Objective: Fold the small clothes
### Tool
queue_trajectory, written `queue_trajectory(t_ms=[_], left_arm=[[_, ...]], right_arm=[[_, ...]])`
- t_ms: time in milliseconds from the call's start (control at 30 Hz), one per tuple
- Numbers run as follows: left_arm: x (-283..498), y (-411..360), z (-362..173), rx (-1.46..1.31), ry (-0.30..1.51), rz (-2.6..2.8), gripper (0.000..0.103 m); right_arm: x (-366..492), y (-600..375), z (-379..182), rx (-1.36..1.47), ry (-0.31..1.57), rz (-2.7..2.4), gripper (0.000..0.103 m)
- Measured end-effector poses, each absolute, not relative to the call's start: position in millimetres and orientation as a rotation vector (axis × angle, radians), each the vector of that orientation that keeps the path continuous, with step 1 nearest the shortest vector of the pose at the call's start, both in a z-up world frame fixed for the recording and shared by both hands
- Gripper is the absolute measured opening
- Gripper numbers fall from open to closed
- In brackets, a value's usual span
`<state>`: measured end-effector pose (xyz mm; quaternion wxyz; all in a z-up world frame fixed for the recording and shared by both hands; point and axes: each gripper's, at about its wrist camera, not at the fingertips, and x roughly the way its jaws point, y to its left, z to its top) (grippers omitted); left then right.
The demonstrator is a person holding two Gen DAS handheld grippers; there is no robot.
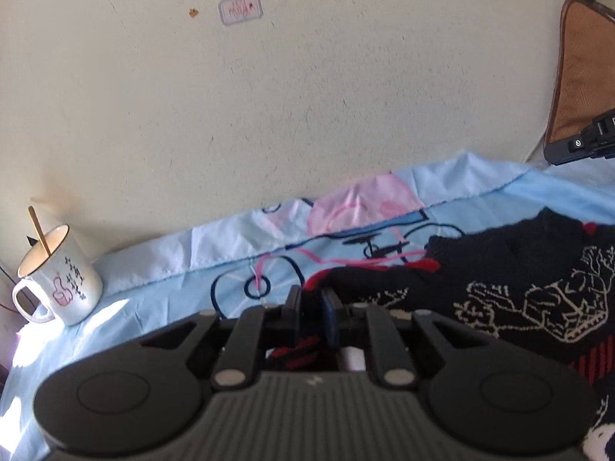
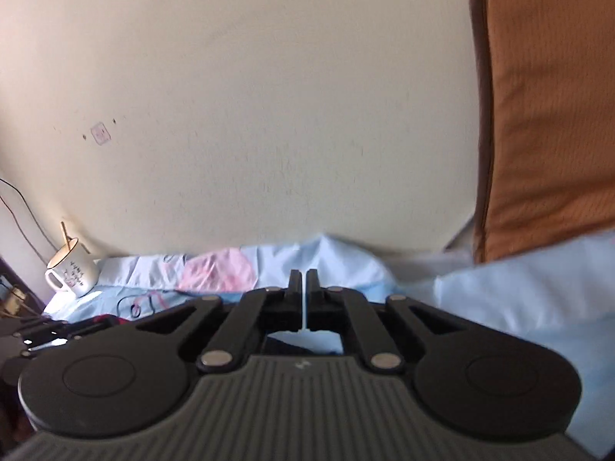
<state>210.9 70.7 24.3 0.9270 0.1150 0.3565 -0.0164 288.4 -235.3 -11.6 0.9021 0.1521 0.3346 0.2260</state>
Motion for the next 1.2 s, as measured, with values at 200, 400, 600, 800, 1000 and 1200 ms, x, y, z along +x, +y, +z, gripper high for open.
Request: queue_trajectory(t_ms=[200, 400, 600, 800, 1000, 1200], left_arm=[[212, 82, 38, 0.173, 0.697, -0.05, 0.057], [206, 52, 1, 0.343, 0.775, -0.086, 0.011], [221, 47, 14, 0.352, 0.703, 0.041, 0.01], [236, 39, -10, 0.43, 0.761, 0.132, 0.021], [157, 47, 25, 0.483, 0.644, 0.078, 0.037], [40, 86, 67, 0.253, 0.58, -0.08, 0.053]], right_arm=[[278, -244, -33, 0.285, 0.761, 0.473, 0.062], [247, -194, -39, -0.057, 0.702, 0.457, 0.021], [269, -199, -5, 0.006, 0.486, 0.291, 0.012], [293, -186, -39, -0.029, 0.662, 0.271, 0.029], [207, -284, 22, 0.182, 0.538, 0.322, 0.032], [85, -364, 9, 0.38, 0.601, 0.358, 0.057]])
